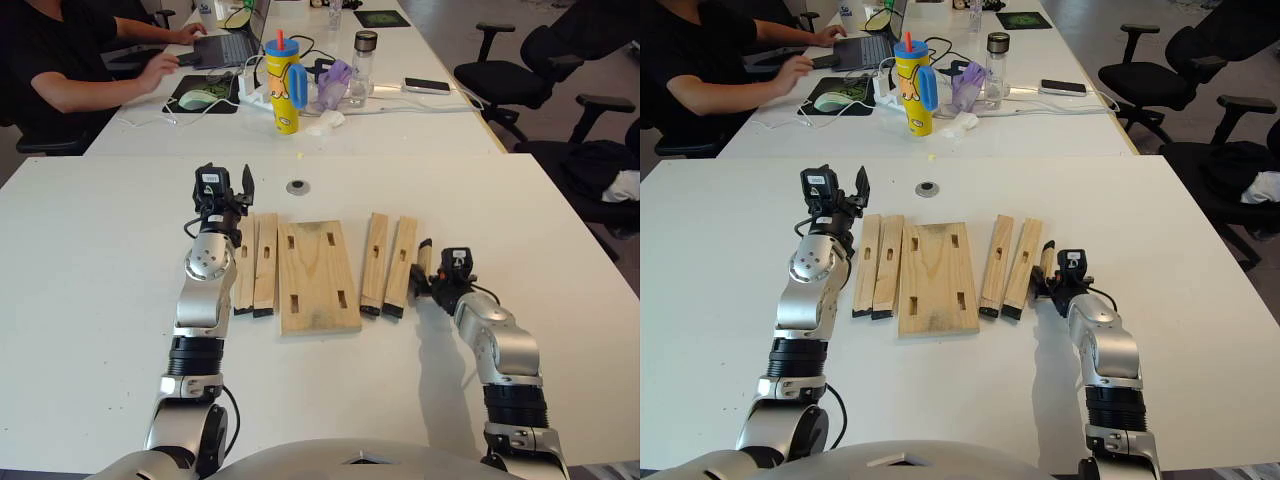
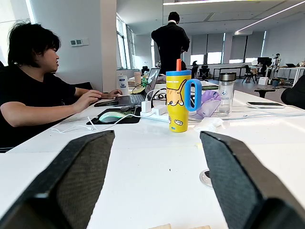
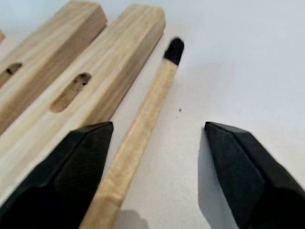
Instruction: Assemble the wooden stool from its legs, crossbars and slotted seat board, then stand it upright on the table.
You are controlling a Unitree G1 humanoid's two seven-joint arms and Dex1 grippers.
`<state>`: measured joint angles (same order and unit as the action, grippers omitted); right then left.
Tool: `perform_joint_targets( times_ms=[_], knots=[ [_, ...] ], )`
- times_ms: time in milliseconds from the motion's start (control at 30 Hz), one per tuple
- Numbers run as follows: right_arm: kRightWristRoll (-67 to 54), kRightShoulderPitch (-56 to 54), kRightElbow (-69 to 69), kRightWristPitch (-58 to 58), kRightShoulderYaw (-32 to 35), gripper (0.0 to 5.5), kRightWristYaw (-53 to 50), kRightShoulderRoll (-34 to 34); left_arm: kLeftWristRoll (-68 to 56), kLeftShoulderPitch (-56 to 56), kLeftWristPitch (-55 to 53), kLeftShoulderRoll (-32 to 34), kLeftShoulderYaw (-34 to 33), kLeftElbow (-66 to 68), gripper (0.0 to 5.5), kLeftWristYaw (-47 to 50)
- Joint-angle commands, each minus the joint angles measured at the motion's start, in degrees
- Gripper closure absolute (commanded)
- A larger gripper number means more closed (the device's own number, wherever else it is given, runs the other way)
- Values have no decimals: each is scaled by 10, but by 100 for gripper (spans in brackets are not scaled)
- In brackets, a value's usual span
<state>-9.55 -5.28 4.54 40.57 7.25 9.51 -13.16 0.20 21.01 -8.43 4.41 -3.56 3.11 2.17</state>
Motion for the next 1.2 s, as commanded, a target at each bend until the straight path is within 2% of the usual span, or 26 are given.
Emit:
perform_joint_targets(
  times_ms=[33, 133, 200, 433, 767, 933, 1000, 1200],
  knots=[
    [10, 15, 4, 50, -18, 193, -4, -7, 3, 0, -2, 2, -2, 2, 214, 2],
    [12, 12, 9, 87, -24, 193, -13, -10, 3, 0, -1, 0, 0, 4, 214, 3],
    [2, 11, 18, 93, -18, 221, -15, -3, 3, 2, -1, -1, 2, 5, 217, 2],
    [1, -3, 46, 114, -23, 334, -10, -10, -2, 11, -1, 2, -6, 14, 217, 1],
    [-28, -45, 63, 111, 43, 504, -35, 18, -14, 20, -11, 0, -9, 29, 217, -11],
    [-53, -95, 63, 8, 87, 510, -34, 35, -92, 45, -47, -12, -22, 53, 217, -79],
    [-98, -132, 59, -27, 97, 510, 4, 49, -158, 60, -85, -11, -30, 49, 217, -141],
    [-274, -156, 31, 33, 83, 510, 153, 75, -394, 105, -276, 9, -88, 28, 217, -287]
  ],
)
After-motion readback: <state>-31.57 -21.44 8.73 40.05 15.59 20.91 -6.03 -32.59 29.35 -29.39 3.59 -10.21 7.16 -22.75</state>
